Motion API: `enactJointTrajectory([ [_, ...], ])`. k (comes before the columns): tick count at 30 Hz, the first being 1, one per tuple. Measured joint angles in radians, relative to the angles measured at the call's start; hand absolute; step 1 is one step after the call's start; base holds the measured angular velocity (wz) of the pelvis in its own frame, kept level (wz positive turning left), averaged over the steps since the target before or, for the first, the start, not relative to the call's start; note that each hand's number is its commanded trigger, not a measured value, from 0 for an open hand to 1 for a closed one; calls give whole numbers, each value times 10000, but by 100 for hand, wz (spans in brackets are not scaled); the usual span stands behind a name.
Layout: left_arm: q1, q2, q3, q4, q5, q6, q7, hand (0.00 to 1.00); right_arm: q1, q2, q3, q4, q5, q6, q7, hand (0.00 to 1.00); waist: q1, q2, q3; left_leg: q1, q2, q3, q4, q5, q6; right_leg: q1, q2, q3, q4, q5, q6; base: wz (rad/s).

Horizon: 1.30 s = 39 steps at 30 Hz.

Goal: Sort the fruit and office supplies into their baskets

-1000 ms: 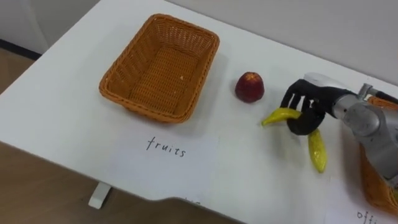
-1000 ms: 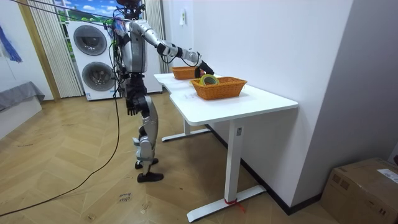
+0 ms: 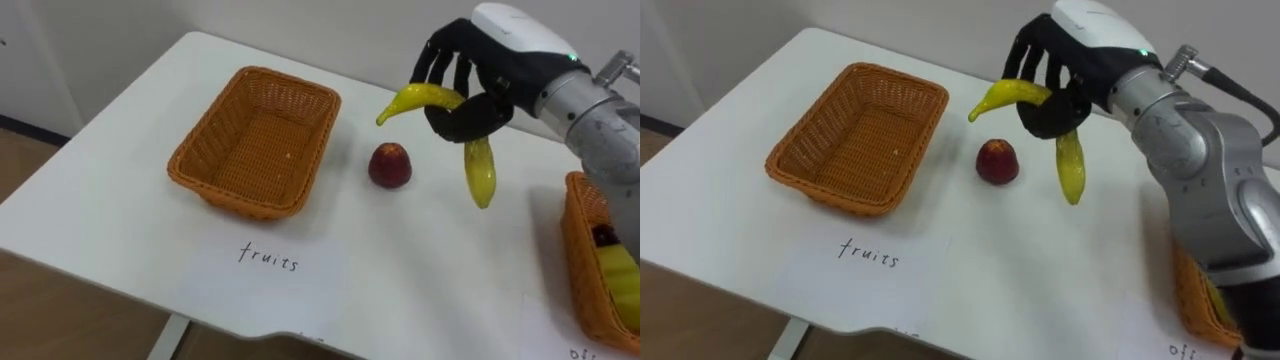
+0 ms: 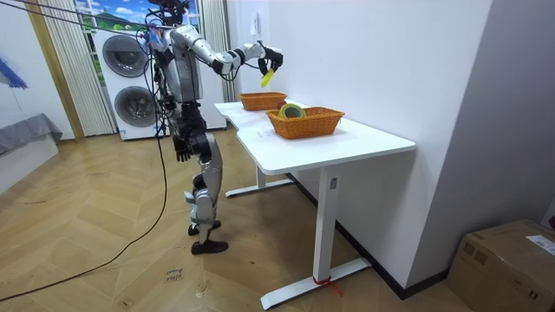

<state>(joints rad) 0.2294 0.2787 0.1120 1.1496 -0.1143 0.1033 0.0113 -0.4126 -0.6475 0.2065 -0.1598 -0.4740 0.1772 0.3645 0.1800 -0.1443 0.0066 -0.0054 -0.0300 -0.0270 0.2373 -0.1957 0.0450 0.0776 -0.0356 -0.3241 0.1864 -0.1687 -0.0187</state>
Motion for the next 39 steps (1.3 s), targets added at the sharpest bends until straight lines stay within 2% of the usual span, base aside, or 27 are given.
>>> enactJointTrajectory([
  [5, 5, 0, 35, -11, 91, 3, -41, 0, -2, 263, 106, -141, 2, 11, 143, 100, 274, -49, 9, 41, -11, -43, -19, 0, 1, 47, -1, -21, -12, -30, 33, 2],
  [6, 4, 1, 44, 13, 238, 1, -51, 0, 0, 316, 106, -136, 4, 21, 183, 100, 451, -66, 32, 132, -9, -34, -77, 0, 1, 90, 0, -26, -16, -40, 38, 0],
  [8, 16, 0, 105, 59, 495, 0, -67, 0, -1, 511, 106, -136, 3, 20, 181, 100, 577, -125, 34, 168, -13, -83, -125, 1, -2, 141, 1, -103, -31, -61, 47, 4],
  [10, 11, 21, 238, 98, 679, -7, -189, 0, -1, 634, 145, -135, -46, 0, 176, 100, 760, -235, 58, 184, -25, -192, -139, 2, -6, 196, 0, -172, -36, -84, 59, 16],
  [14, 126, 98, 245, 116, 672, -6, -232, 0, -108, 639, 467, 255, -76, -24, 162, 100, 929, -508, 105, 213, -23, -365, -138, -1, -14, 283, 1, -352, -11, -103, 92, 19],
  [16, 136, 91, 243, 105, 692, 3, -287, 0, -206, 642, 726, 481, -83, 132, 163, 100, 1183, -611, 157, 231, -27, -419, -137, -11, -13, 318, 0, -401, -13, -101, 94, 5],
  [22, 150, 141, 244, 65, 881, 3, -363, 0, -312, 673, 1350, 487, -38, 197, 159, 100, 1573, -646, 139, 176, -46, -465, -138, -30, 2, 285, -8, -358, -12, -103, 97, 2],
  [29, 166, 202, 249, -25, 879, 0, -358, 0, -433, 760, 1440, 703, 392, 191, -387, 100, 1744, -670, 121, 174, -46, -476, -128, -30, 2, 286, -4, -362, -12, -103, 97, 0],
  [33, 250, 201, 358, -247, 882, 6, -371, 0, -432, 1169, 1434, 700, 315, 193, -574, 100, 1765, -663, 127, 151, -40, -476, -75, -38, -10, 285, 9, -349, -13, -103, 97, 0],
  [39, 382, 199, 697, -322, 886, 12, -426, 0, -432, 1490, 1434, 700, 319, 192, -826, 100, 1819, -630, 141, 155, -41, -481, 10, -60, -25, 335, 14, -354, -16, -103, 97, 0],
])
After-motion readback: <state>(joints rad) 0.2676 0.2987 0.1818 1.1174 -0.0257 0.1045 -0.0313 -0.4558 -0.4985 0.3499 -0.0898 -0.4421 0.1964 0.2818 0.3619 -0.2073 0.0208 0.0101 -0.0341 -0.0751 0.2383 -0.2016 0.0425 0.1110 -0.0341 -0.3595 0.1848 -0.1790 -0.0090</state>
